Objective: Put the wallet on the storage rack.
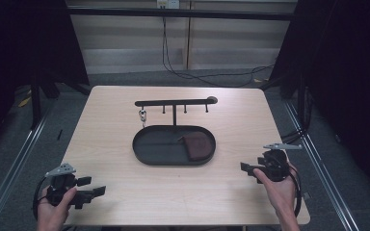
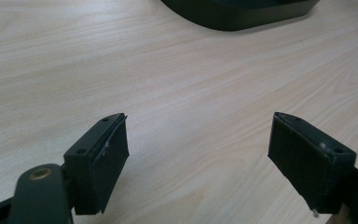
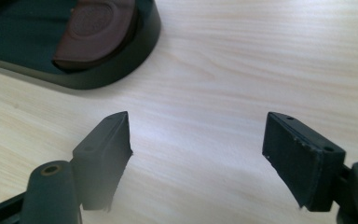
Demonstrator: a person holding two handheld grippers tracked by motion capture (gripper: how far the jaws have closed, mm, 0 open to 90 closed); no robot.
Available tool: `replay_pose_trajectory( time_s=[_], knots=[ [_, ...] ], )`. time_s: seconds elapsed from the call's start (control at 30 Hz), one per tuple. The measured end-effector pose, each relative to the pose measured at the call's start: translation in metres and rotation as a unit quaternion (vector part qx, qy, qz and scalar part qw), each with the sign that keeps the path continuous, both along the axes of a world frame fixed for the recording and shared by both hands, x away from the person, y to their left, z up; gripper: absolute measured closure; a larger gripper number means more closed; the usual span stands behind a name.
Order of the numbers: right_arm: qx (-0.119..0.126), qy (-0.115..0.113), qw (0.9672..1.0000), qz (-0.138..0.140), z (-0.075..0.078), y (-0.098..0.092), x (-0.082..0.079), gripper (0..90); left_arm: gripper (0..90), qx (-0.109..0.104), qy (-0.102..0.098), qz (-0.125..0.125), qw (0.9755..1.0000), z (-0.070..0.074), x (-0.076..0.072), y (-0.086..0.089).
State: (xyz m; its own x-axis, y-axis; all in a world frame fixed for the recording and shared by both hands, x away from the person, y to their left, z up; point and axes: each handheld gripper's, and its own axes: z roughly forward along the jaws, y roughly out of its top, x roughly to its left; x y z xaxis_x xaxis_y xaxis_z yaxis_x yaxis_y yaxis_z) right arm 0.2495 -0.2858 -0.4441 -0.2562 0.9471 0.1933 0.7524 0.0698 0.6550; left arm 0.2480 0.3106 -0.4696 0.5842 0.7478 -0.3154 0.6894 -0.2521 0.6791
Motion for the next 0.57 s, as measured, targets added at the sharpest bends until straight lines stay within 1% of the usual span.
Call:
replay_pose_trajectory(
  time_s=[0.07,0.17,0.2,0.23,0.27,0.33,0.37,0.47,0.53,0.57],
  knots=[
    [0.001,-0.004,1.0000,-0.005,-0.003,-0.005,-0.005,23.6,19.9,0.000,0.001,0.001,1.0000,0.000,0.000,0.000],
    [0.008,-0.003,0.9999,-0.010,-0.008,-0.008,-0.012,23.5,19.9,0.002,0.001,0.001,1.0000,0.000,0.000,0.000],
    [0.005,-0.002,0.9999,-0.010,-0.010,-0.009,-0.014,23.7,19.9,0.004,0.000,0.000,1.0000,0.000,0.000,0.000],
    [0.000,-0.006,0.9999,-0.009,-0.012,-0.010,-0.016,23.8,19.9,0.003,0.000,-0.001,1.0000,0.001,0.000,0.000],
    [0.005,-0.009,0.9998,-0.015,-0.015,-0.012,-0.018,23.6,19.9,0.004,-0.001,-0.001,1.0000,0.001,0.000,0.001],
    [0.010,-0.015,0.9997,-0.017,-0.020,-0.015,-0.020,23.6,19.9,0.004,0.000,0.000,1.0000,0.001,-0.001,0.000],
    [0.008,-0.010,0.9997,-0.018,-0.023,-0.016,-0.021,23.6,20.0,0.004,-0.002,-0.001,1.0000,0.001,-0.001,0.001],
    [0.013,0.000,0.9997,-0.022,-0.028,-0.018,-0.022,23.8,19.9,0.005,-0.004,-0.002,1.0000,0.001,-0.002,0.000],
    [0.009,-0.003,0.9997,-0.024,-0.031,-0.021,-0.021,23.7,20.0,0.006,-0.004,-0.003,1.0000,0.001,-0.002,0.001],
    [0.005,0.003,0.9997,-0.025,-0.032,-0.021,-0.021,23.4,20.0,0.007,-0.004,-0.004,1.0000,0.002,-0.002,0.002]
  ],
)
